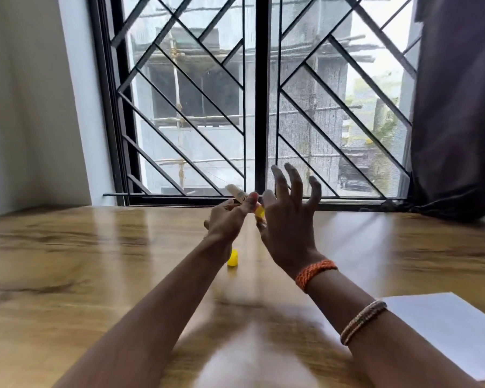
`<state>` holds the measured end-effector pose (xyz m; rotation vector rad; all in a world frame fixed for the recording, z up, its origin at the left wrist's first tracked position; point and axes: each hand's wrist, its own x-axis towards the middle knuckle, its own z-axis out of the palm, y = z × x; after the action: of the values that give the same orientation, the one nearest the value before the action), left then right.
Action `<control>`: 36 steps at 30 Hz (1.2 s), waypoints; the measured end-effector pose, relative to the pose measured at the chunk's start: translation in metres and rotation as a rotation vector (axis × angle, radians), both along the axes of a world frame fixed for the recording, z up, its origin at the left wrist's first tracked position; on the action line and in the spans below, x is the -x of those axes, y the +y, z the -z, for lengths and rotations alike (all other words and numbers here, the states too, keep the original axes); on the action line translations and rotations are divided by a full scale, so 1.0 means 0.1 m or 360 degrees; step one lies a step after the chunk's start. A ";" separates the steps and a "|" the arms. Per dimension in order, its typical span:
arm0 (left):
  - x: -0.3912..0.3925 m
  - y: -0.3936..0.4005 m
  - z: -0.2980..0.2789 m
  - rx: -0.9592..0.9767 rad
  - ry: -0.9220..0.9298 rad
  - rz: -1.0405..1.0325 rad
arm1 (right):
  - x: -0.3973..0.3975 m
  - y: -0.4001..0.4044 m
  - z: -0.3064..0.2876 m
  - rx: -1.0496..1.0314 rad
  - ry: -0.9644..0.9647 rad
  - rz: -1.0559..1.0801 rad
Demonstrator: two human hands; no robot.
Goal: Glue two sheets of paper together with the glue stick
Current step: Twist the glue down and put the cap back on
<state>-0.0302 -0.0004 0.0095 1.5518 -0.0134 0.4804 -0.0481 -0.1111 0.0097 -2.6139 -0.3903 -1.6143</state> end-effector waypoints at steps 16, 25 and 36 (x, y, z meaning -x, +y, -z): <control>0.02 0.07 -0.03 0.0149 0.0058 0.0250 | -0.05 0.02 0.03 -0.0348 0.0304 -0.0219; 0.11 -0.06 -0.08 0.0186 0.0079 0.0098 | 0.10 0.11 0.00 0.0018 -0.0175 -0.0105; 0.13 0.04 -0.10 0.0142 0.0205 0.0190 | 0.01 0.01 0.03 -0.0179 0.0042 -0.0250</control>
<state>-0.0435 0.0033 0.0196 1.4824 0.0139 0.2827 -0.0487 -0.1105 0.0071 -2.4523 -0.4756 -1.5053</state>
